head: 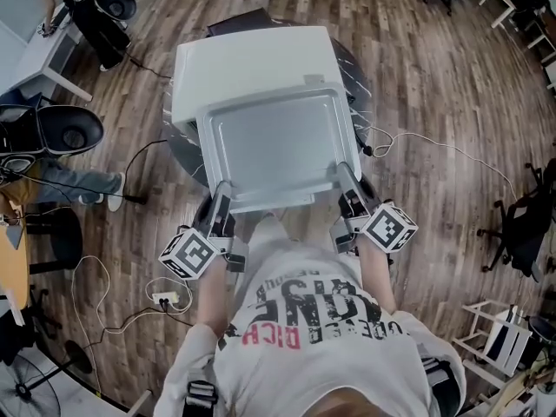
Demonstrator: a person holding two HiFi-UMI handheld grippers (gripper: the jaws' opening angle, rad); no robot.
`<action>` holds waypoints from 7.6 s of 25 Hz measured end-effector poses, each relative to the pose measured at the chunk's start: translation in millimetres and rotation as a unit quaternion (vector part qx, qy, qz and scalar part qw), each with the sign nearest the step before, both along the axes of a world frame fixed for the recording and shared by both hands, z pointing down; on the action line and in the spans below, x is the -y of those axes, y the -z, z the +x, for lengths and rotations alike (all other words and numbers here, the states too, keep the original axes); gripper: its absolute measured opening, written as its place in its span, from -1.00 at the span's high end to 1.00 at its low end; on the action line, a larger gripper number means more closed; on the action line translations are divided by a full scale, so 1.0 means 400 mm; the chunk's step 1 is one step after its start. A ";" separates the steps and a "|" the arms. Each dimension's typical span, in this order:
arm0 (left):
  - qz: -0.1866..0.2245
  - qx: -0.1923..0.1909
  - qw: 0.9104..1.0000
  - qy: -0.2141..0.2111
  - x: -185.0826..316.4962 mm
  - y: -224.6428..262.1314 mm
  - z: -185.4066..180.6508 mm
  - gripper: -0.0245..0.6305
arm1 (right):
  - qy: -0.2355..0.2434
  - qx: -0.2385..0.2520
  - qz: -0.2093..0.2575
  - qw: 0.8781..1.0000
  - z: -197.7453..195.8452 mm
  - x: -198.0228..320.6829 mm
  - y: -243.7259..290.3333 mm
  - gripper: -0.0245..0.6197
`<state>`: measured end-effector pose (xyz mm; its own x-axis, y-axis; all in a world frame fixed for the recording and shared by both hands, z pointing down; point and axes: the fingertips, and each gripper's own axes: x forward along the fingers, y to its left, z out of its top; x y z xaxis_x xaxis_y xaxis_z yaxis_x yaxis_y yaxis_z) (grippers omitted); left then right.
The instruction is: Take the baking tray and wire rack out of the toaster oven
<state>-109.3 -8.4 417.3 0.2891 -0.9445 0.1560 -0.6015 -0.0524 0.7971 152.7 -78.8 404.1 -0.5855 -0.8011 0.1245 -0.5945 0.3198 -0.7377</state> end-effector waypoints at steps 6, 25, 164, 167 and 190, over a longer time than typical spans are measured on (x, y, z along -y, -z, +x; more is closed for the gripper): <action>-0.002 -0.006 1.000 -0.012 0.073 0.013 -0.034 0.79 | -0.008 -0.003 -0.002 1.000 -0.031 0.063 0.013 0.64; -0.050 -0.018 0.998 -0.035 0.219 0.005 -0.136 0.74 | -0.020 -0.011 -0.055 0.998 -0.135 0.202 -0.004 0.63; -0.062 -0.175 0.979 0.085 0.492 -0.445 -0.112 0.84 | -0.008 0.074 -0.112 0.991 -0.234 0.237 -0.373 0.40; -0.064 -0.190 0.976 0.079 0.445 -0.443 -0.098 0.85 | -0.011 0.071 -0.111 0.991 -0.236 0.258 -0.389 0.34; -0.085 -0.167 0.981 0.046 0.282 -0.446 -0.066 0.84 | -0.015 0.003 -0.145 0.989 -0.260 0.218 -0.469 0.72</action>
<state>-135.7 -121.2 595.5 0.2660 -0.9373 0.2253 -0.3015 0.1411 0.9430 48.5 -166.0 591.8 -0.5636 -0.7488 0.3489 -0.5958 0.0758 -0.7996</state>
